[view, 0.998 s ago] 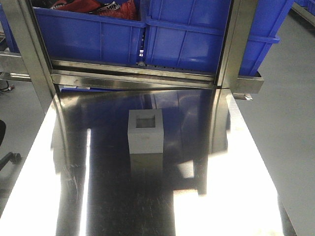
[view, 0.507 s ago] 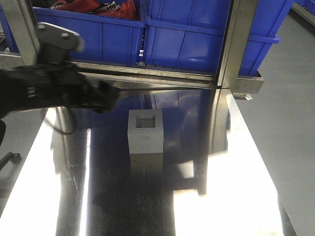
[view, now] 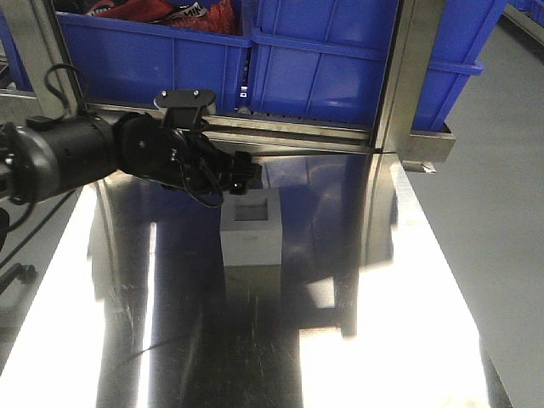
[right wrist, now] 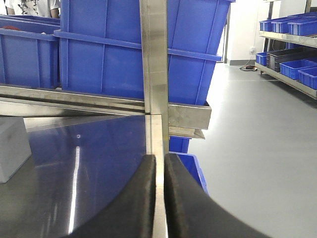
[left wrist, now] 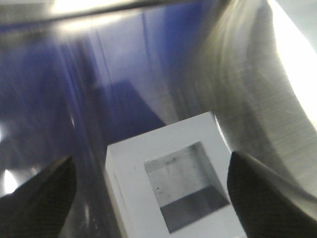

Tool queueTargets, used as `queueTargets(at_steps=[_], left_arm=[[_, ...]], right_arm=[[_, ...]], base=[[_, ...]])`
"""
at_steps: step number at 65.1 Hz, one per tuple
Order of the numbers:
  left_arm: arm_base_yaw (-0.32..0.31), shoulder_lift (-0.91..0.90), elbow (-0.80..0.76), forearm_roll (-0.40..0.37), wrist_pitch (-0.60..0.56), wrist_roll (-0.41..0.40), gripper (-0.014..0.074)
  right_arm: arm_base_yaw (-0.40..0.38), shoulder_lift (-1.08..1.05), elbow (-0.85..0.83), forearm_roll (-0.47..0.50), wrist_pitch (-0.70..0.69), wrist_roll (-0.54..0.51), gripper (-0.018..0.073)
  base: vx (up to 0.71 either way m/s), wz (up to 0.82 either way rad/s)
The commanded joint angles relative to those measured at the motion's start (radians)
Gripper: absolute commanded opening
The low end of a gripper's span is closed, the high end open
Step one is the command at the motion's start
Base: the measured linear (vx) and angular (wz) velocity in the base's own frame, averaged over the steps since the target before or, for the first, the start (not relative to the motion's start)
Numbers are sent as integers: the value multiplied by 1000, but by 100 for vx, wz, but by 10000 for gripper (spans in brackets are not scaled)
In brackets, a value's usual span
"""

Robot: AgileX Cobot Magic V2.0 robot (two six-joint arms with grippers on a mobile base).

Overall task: Sort gray base to blue bin
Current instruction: 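Reach the left gripper to the gray block and grasp its frame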

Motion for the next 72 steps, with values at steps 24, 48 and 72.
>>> queueTargets(at_steps=[24,48,72], left_arm=[[-7,55,-52,-15,7,-40,594],[-7,82,-52,-15,55,-38,593],[-7,82,-52,-15,127,-35,240]], right_arm=[[0,-9,-4,-6,-78,-7,-4],[0,-9,-4,-6,-78,-7,-4],[0,-9,-4,-6,-78,-7,-4]], base=[[0,0],[0,0],[0,0]])
